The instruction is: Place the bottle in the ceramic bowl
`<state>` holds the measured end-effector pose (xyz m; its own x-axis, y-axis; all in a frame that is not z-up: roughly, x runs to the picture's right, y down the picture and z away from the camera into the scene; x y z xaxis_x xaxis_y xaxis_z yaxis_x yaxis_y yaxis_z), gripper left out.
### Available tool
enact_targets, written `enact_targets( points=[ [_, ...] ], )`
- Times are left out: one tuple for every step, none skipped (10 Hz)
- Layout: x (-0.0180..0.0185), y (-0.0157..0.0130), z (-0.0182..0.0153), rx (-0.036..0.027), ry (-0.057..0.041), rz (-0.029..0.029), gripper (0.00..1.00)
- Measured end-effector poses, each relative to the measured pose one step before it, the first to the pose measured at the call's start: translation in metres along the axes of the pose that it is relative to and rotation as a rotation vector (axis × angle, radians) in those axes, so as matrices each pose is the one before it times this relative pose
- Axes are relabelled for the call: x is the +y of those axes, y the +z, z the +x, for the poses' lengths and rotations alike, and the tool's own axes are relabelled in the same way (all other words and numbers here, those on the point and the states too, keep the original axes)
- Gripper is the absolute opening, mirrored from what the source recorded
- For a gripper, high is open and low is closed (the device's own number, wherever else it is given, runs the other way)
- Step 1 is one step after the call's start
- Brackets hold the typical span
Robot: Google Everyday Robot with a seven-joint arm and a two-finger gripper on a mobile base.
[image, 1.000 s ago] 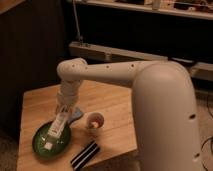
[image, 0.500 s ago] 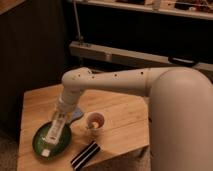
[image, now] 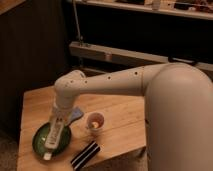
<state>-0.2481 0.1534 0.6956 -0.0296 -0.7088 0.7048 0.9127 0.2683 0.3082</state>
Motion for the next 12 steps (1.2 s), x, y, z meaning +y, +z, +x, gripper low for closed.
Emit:
enact_targets(
  points=[
    [-0.00236,0.00205,-0.00357,0.01365,-0.01320,-0.01472,0.80],
    [0.00050,0.00032,-0.00002,0.00222,-0.00070,-0.00288,0.80],
    [-0.00002,0.00011,-0.00023,-0.00059,-0.00017,-0.00023,0.80],
    [0.00033,-0.00002,0.00016,0.00011,0.00059,-0.00028,0.80],
    [-0.00016,0.00000,-0.00005,-0.00021,0.00009,0.00026,0.80],
    [0.00020,-0.00015,0.00017,0.00010,0.00080,0.00022,0.80],
    [-0.00017,0.00002,-0.00006,-0.00012,-0.00023,0.00013,0.80],
    [-0.00003,-0.00007,0.00005,0.00001,0.00030,0.00021,0.80],
    [0.00009,-0.00013,0.00018,0.00032,0.00034,0.00015,0.80],
    [0.00013,0.00024,0.00004,-0.00050,0.00050,0.00006,0.80],
    [0.00037,0.00077,-0.00011,-0.00151,0.00079,-0.00020,0.80],
    [0.00017,-0.00011,0.00010,0.00026,0.00022,-0.00013,0.80]
  ],
)
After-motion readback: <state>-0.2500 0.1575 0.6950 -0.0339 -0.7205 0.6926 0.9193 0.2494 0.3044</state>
